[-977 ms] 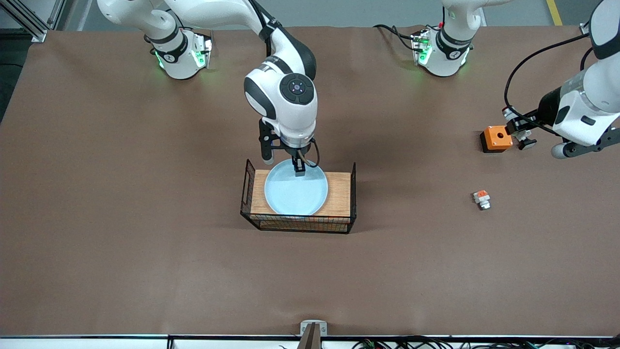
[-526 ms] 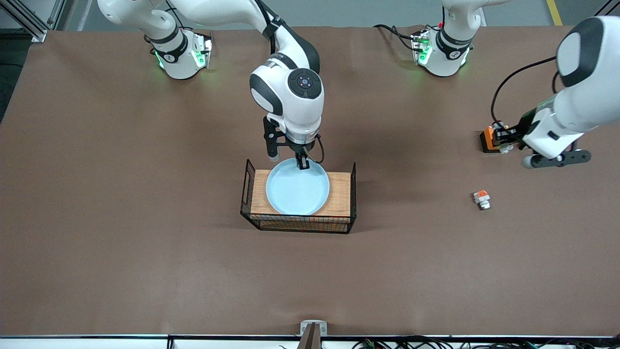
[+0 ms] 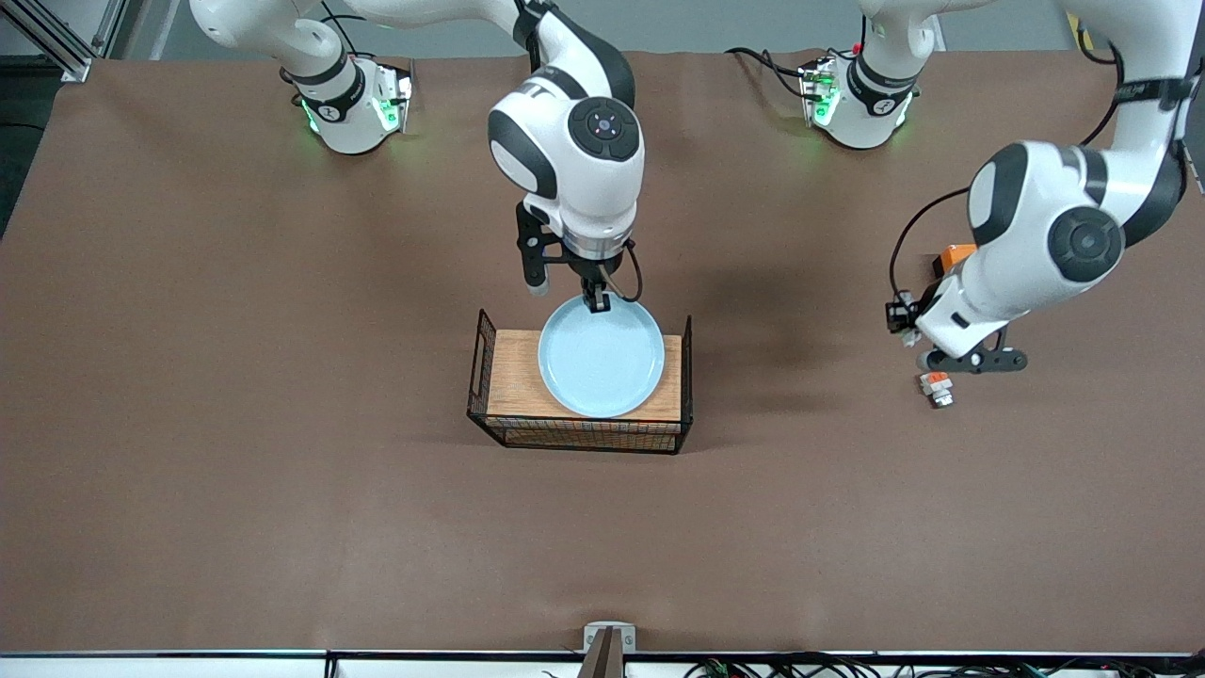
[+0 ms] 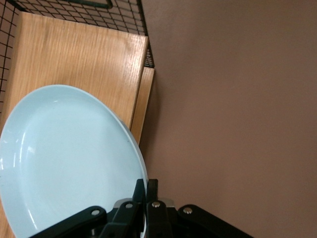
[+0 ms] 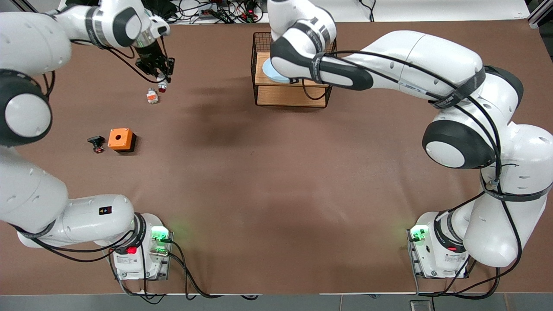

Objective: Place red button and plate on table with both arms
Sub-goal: 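Carry the button toward the orange box while the right gripper carries the plate away, then lower the button onto the table while the right gripper lowers the plate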

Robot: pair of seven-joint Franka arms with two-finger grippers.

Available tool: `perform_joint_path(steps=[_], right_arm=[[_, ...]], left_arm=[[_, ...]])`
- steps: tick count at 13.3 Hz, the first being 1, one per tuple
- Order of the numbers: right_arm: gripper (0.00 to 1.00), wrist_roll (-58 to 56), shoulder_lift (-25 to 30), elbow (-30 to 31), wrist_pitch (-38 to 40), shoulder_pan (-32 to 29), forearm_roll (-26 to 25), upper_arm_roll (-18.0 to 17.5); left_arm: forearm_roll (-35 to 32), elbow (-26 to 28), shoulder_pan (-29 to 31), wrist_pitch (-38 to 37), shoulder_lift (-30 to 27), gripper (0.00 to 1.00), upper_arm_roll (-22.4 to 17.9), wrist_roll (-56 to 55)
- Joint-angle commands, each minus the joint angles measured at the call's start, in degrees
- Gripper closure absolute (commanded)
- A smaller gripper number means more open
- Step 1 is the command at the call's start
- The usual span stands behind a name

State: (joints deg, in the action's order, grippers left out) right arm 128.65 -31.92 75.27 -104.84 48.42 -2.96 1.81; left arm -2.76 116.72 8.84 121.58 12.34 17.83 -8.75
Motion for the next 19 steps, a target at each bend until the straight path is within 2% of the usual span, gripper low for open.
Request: perform_joint_path(steps=[1, 4, 6, 10, 14, 17, 19], right_arm=[[1.00, -2.3, 2.6, -2.1, 6.5, -0.2, 3.7, 0.2], [1.00, -8.7, 5.7, -5.5, 15.8, -2.4, 7.8, 0.3], [1.00, -17.9, 9.0, -5.9, 20.5, -5.9, 10.1, 0.6], [1.00, -49.7, 14.2, -4.4, 25.9, -16.1, 9.5, 1.0], [0.99, -78.9, 16.4, -1.6, 25.0, -29.1, 8.8, 1.0], [0.99, -96.2, 16.3, 0.9, 21.8, -37.4, 8.1, 0.9], [0.99, -108.6, 16.3, 4.6, 17.5, -42.9, 8.2, 0.9]], left_arm=[[-1.9, -1.3, -0.2, 4.6, 5.1, 0.88, 0.3, -0.3], [-1.9, -2.0, -1.4, 7.7, 9.3, 0.88, 0.3, -3.4], [-4.1, -2.5, -2.2, 10.5, 12.3, 0.88, 0.2, -6.4], [-8.2, -4.6, -2.3, 12.5, 17.1, 0.88, 0.3, -9.9], [-8.9, -7.5, -2.4, 12.8, 20.7, 0.87, 0.2, -9.9], [-12.6, -8.1, -2.3, 14.9, 22.9, 0.83, 0.3, -9.9], [-12.8, -8.0, -2.3, 15.2, 23.1, 0.79, 0.3, -9.9]])
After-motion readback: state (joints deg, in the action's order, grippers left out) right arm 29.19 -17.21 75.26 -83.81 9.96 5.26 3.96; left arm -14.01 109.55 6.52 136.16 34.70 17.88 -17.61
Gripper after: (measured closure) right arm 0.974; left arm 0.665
